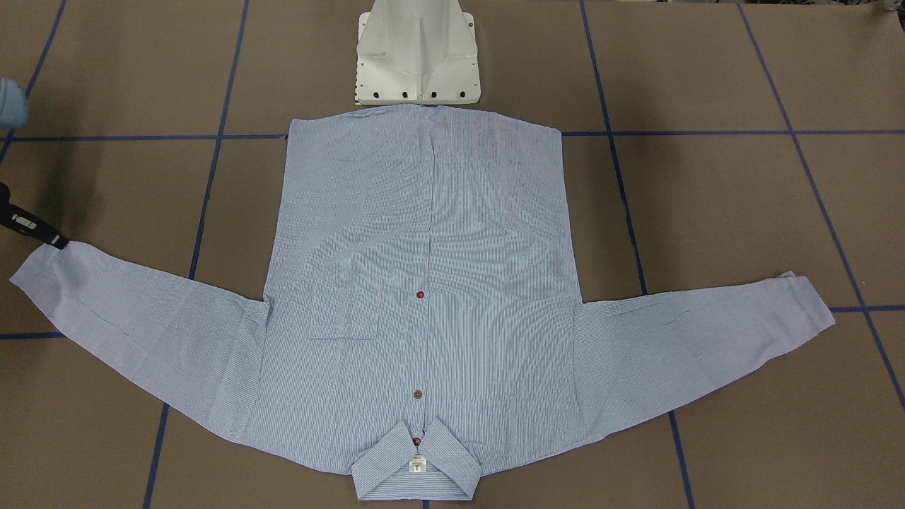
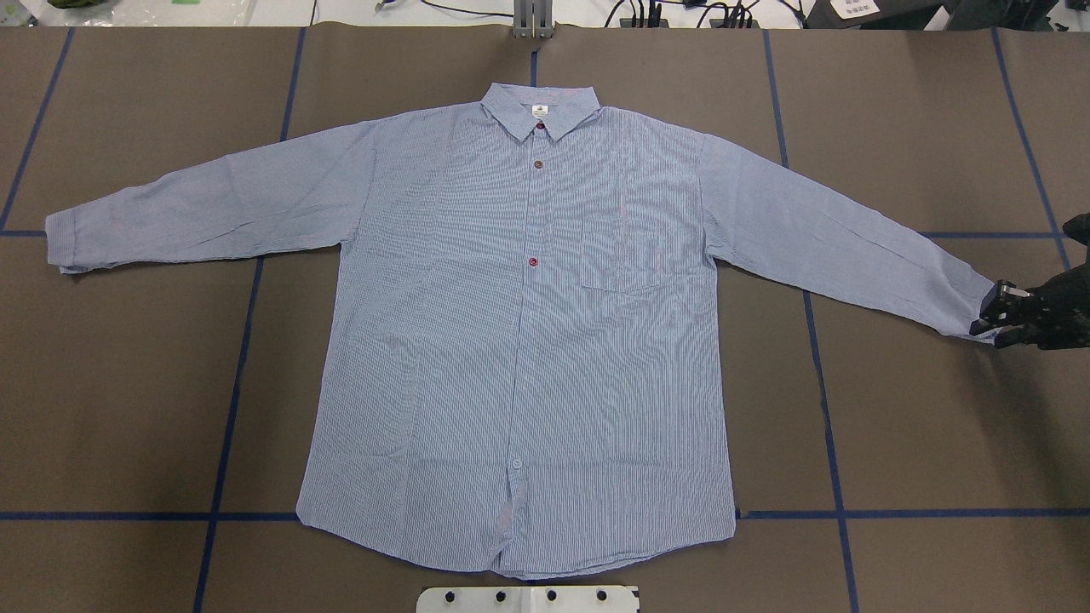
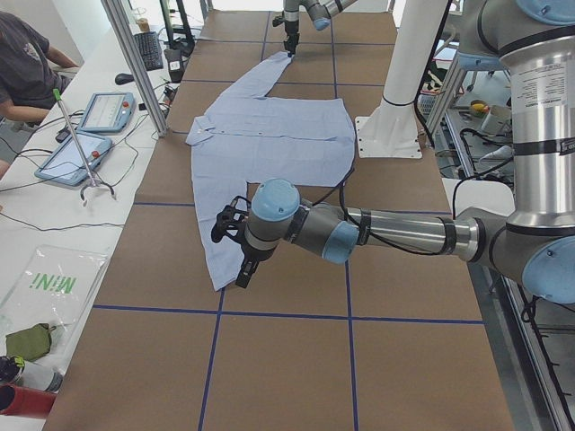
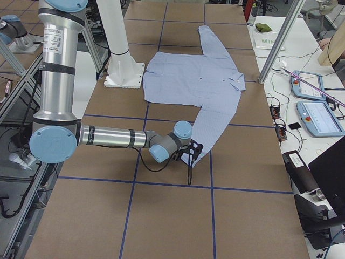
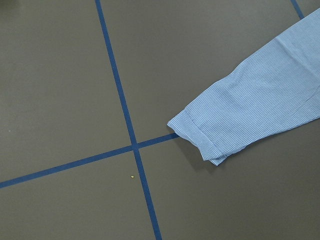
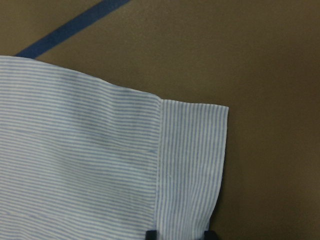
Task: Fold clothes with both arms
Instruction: 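Grasp the shirt sleeve cuff with the right gripper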
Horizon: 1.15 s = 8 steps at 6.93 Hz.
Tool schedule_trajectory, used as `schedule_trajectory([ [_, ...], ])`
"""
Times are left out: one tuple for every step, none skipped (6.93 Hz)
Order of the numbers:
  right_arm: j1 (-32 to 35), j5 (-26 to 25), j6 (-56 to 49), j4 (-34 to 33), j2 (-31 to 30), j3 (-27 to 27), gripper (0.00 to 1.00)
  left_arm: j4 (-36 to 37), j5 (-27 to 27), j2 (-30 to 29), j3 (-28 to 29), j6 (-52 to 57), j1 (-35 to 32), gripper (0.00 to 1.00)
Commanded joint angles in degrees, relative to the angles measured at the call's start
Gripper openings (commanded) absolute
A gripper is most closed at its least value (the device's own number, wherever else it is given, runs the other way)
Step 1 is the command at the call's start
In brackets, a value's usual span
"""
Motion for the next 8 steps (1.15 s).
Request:
schedule_trajectory([
  [-0.06, 0.09, 0.62, 0.12, 0.04, 0.14, 0.0, -0.01, 0.03, 0.07, -0.3, 0.01, -0.09, 1.0],
  [0.02, 0.09, 0.62, 0.38, 0.04, 0.66, 0.0, -0.01, 0.03, 0.15, -0.65, 0.01, -0.09, 1.0],
  [0.37, 0.01, 0.62, 0.38, -0.05, 3.45, 0.0, -0.01, 0.03, 0.16, -0.66, -0.16, -0.09, 1.0],
  [1.77, 0.0, 0.71, -0.57, 0.47, 7.05, 0.0, -0.01, 0.03, 0.16, -0.66, -0.17, 0.0, 1.0],
  [2.57, 0.0, 0.62, -1.19, 3.52, 8.13, 0.0, -0.01, 0.03, 0.16, -0.57, -0.08, 0.0, 1.0],
  [0.4, -2.43, 0.62, -4.68, 9.21, 8.14, 0.0, -0.1, 0.03, 0.16, -0.66, 0.18, 0.0, 1.0],
  [-3.45, -5.15, 0.71, -10.28, 16.84, 7.79, 0.0, -0.1, -0.14, 0.16, -0.66, 0.1, 0.0, 1.0],
  [-6.45, -8.57, 0.71, -18.95, 25.7, 7.53, 0.0, -0.1, -0.23, 0.16, -0.66, -0.16, 0.0, 1.0],
])
